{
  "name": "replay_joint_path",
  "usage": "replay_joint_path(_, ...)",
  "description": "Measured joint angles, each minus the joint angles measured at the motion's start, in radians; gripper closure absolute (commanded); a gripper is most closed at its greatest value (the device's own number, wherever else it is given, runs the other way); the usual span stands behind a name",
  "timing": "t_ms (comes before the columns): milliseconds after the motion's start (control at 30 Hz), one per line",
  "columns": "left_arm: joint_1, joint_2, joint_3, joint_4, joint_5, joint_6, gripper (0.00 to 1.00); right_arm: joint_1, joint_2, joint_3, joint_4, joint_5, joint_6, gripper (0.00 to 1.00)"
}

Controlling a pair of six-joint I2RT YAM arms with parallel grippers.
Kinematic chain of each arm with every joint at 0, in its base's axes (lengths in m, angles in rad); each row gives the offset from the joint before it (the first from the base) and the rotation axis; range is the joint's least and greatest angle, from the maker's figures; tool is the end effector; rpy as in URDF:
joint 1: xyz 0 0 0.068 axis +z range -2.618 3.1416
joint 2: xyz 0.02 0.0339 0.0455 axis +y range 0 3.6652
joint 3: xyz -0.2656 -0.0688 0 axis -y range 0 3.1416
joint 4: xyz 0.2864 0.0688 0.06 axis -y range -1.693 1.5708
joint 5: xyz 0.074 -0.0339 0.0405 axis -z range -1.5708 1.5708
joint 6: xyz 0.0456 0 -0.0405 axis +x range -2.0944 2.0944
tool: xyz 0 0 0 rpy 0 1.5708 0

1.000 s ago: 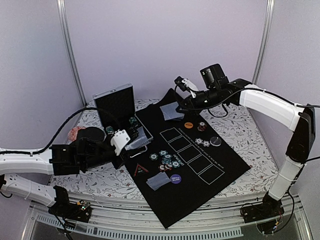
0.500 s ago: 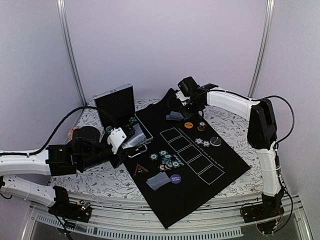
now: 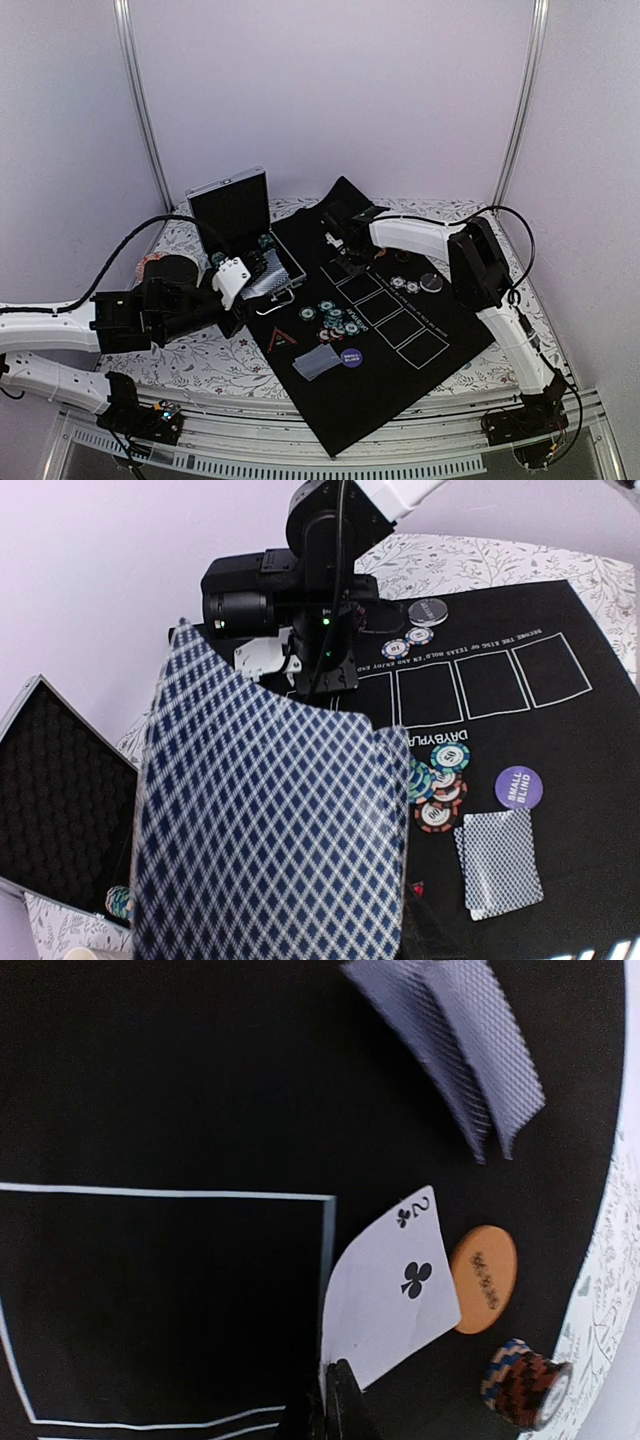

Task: Distribute texas hold em gaming equipment
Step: Flop the poker card in the community card area.

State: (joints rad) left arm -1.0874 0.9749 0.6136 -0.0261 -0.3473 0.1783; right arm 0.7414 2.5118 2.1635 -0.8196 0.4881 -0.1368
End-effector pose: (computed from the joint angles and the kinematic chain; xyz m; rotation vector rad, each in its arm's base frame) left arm 0.1384 -0.2303 0.2441 0.9579 1.6906 -0.2652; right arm 0.4342 0.3686 0.1235 -0.9784 2.3918 -0.4566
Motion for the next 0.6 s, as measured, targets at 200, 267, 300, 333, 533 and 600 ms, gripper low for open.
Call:
replay_joint_path(200, 0.0, -0.001, 0.0, -0.001, -0.001, 0.0, 0.62, 0.019, 0.022, 0.032, -0.025, -0.137, 0.02, 0.96)
replay_joint_path(267, 0.0, -0.001, 0.0, -0.001, -0.001, 0.0, 0.62, 0.012, 0.022, 0.042, -0.024, -0.2, 0.035, 0.96)
replay_joint_path(300, 0.0, -0.001, 0.0, -0.002, -0.001, 0.0, 0.62, 0.008, 0.022, 0.046, -0.024, -0.232, 0.045, 0.96)
replay_joint_path(333, 0.0, -0.001, 0.0, -0.002, -0.002, 0.0, 0.62, 0.004, 0.024, 0.053, -0.025, -0.261, 0.053, 0.96)
replay_joint_path(533, 0.0, -0.003, 0.0, -0.003, -0.002, 0.0, 0.62, -0.031, 0.027, 0.074, -0.012, -0.415, 0.15, 0.9)
replay_joint_path(600, 0.0, -0.005, 0.0, -0.003, -0.002, 0.0, 0.62, -0.039, 0.028, 0.074, -0.008, -0.442, 0.178, 0.83)
